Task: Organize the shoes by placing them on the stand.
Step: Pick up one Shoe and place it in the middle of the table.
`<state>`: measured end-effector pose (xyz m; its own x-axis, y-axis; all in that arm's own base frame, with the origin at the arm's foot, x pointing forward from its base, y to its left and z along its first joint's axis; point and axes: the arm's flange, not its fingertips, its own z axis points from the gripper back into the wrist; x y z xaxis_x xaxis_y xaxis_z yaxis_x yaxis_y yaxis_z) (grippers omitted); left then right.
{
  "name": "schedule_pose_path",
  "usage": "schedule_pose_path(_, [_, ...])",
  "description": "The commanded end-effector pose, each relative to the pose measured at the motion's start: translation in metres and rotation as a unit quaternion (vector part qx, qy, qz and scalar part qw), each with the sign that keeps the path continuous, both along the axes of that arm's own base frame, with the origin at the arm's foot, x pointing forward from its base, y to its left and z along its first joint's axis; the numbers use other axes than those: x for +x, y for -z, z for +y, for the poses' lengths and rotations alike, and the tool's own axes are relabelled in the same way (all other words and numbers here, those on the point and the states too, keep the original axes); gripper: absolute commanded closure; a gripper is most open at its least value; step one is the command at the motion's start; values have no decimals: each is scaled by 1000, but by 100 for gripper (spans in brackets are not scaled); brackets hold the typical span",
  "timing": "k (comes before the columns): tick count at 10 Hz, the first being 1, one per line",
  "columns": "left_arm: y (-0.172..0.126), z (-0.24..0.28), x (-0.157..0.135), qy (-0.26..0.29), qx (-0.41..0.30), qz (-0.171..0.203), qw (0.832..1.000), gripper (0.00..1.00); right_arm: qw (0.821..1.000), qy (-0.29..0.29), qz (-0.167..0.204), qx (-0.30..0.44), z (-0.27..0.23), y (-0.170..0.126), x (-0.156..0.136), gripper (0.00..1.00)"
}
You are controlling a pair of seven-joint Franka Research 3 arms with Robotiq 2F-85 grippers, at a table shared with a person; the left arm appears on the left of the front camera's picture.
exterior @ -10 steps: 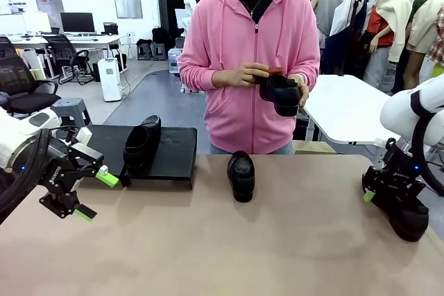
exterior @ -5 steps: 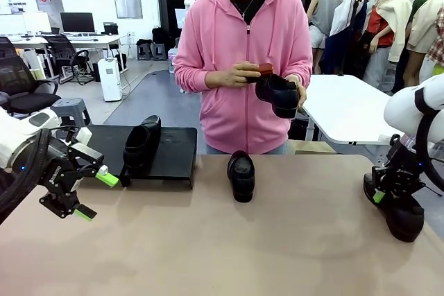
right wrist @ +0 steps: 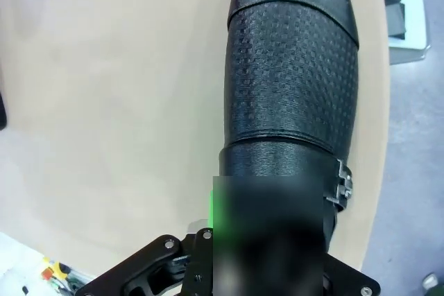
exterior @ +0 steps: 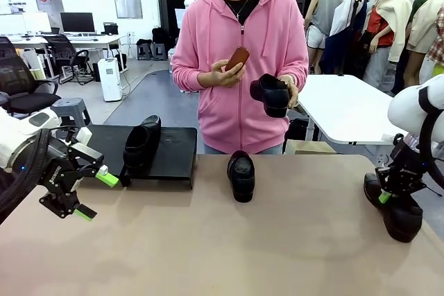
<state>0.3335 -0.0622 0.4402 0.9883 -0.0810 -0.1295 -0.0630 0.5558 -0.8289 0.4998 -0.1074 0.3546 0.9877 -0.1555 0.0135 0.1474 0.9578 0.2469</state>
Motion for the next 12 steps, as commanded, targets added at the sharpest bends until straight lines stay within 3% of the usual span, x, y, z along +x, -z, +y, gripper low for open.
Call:
schedule_pose_path(1, [0, 0, 0, 4, -9, -5, 1000, 0, 998, 21, -27, 51, 0, -45, -40, 100])
schedule_pose_path(4, [0, 0, 0, 4, -9, -5, 1000, 0, 988, -22, -130, 76, 43, -136, -135, 100])
schedule_pose_path(7, [0, 0, 0, 4, -9, -5, 1000, 0, 976, -23, -204, 72, 25, -152, -196, 100])
schedule_pose_path(8, [0, 0, 0, 4, -9, -5, 1000, 0, 986, -28, -150, 69, 45, -157, -161, 100])
schedule_pose_path(10, [0, 0, 0, 4, -9, -5, 1000, 0, 986, -28, -150, 69, 45, -157, -161, 100])
schedule_pose_path(11, [0, 0, 0, 4, -9, -5, 1000, 0, 983, -31, -167, 73, 43, -156, -186, 100])
schedule_pose_path(12, [0, 0, 0, 4, -9, -5, 1000, 0, 975, -68, -192, 82, 66, -153, -165, 100])
